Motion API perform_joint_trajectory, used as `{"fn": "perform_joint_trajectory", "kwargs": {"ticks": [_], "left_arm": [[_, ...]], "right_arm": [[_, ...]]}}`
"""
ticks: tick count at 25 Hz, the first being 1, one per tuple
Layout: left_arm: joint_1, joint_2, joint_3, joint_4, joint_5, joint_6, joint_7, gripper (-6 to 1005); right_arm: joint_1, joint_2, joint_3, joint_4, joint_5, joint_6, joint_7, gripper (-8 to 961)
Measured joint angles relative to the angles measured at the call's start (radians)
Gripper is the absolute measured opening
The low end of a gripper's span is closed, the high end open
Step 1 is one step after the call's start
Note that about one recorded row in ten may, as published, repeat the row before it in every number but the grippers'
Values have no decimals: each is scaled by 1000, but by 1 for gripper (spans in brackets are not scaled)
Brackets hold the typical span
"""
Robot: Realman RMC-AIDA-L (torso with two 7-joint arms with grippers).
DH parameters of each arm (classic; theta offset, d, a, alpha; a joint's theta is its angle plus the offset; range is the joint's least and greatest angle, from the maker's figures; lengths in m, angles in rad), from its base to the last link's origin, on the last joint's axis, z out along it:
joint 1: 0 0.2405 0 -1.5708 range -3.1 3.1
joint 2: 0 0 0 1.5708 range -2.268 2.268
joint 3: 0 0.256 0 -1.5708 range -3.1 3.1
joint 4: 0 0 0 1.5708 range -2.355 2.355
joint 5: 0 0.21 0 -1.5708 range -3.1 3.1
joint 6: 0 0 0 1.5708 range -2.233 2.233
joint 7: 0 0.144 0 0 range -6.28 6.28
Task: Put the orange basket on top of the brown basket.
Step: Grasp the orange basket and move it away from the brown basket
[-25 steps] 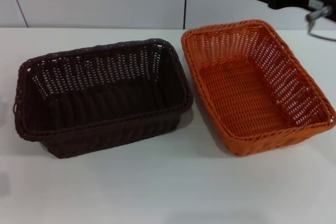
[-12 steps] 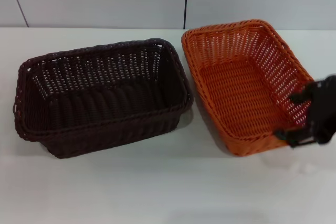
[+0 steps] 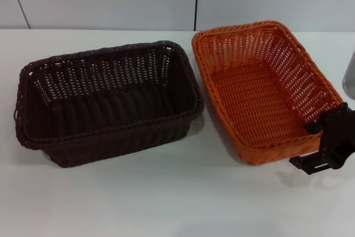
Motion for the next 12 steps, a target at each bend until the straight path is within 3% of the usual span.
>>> {"fn": "perform_joint_trajectory", "kwargs": {"ticks": [12], "left_arm": [[-1, 2, 5, 1, 5, -3, -1, 809]], "right_arm": [[60, 1, -33, 178, -48, 77, 0, 764]]}}
